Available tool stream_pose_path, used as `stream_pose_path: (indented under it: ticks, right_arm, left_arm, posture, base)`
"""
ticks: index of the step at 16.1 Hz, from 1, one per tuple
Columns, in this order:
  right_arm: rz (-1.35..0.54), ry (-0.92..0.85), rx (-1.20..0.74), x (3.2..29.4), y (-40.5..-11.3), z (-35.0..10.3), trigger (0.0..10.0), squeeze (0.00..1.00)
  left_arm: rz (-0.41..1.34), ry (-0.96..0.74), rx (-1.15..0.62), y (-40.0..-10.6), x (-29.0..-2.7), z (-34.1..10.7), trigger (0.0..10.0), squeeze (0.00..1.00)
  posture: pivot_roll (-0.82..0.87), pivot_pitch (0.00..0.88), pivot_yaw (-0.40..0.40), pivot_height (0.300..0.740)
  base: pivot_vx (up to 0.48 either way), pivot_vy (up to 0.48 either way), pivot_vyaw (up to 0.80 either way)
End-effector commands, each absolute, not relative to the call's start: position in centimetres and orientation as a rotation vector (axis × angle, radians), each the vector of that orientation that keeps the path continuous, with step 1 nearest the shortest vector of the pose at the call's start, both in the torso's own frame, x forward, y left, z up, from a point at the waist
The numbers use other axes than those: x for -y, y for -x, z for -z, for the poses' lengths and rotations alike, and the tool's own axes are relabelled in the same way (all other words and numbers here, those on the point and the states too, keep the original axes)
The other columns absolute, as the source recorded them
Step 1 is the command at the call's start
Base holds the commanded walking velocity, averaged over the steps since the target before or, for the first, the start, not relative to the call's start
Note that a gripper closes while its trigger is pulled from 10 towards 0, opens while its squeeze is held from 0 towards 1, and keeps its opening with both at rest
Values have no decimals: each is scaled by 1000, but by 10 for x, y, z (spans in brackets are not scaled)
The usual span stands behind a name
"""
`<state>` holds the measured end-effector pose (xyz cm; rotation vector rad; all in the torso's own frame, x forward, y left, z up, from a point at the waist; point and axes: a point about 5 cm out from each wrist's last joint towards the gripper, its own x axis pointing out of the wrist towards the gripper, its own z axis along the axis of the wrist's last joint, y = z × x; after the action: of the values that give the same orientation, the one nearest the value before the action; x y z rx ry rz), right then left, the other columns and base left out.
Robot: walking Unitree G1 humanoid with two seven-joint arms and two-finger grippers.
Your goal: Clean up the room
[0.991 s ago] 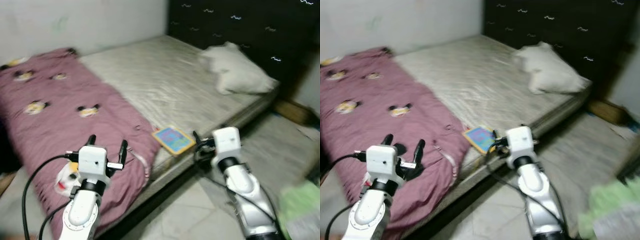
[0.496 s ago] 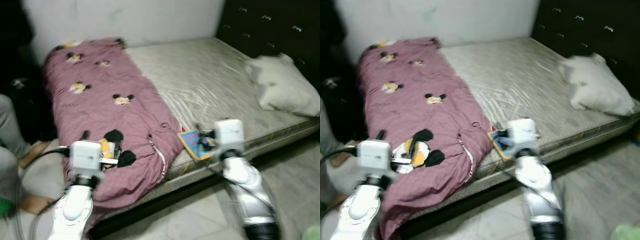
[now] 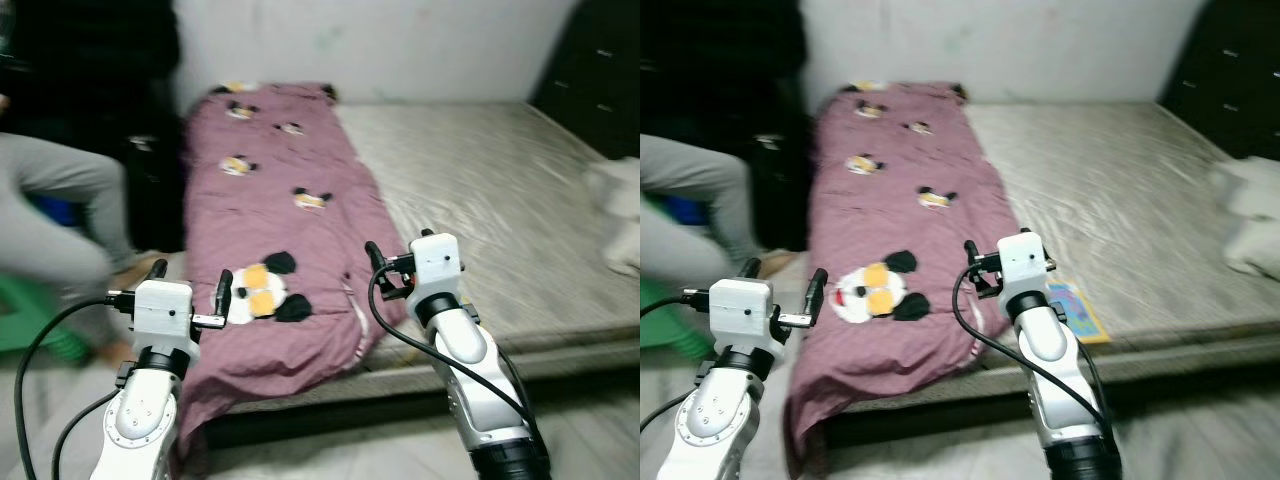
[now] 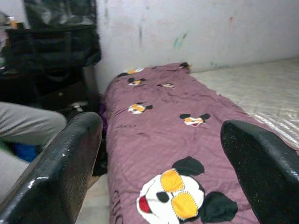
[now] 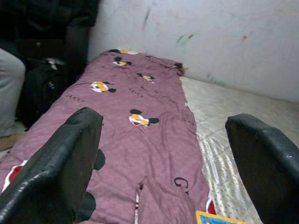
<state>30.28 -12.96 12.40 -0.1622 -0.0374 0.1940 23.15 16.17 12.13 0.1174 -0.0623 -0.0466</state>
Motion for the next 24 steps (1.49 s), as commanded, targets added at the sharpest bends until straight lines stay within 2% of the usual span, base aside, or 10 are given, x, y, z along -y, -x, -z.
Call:
stream_pose_path:
  ticks: [1,5,15,24]
  right_arm:
    - [-182,153,43,134,-303,-126,10000,0]
    - [-178,143,43,134,-304,-126,10000,0]
    - [-183,139,44,132,-304,-125,10000,0]
    - [-203,166,49,130,-306,-124,10000,0]
  left_arm:
    - [90,-111,58,-233,-155,-122,10000,0]
    - [151,-88,77,-231,-150,-124,10000,0]
    - [174,-83,81,-231,-150,-125,10000,0]
    - [119,-125,77,-233,-152,-124,10000,0]
  posture:
    - [-30,6,-80,740]
    - [-31,5,-81,740]
    - [-29,8,-79,740]
    - [-19,0,-85,740]
  base:
    - [0,0,756]
    - [0,0,131]
    - [299,0,0]
    - [0,0,89]
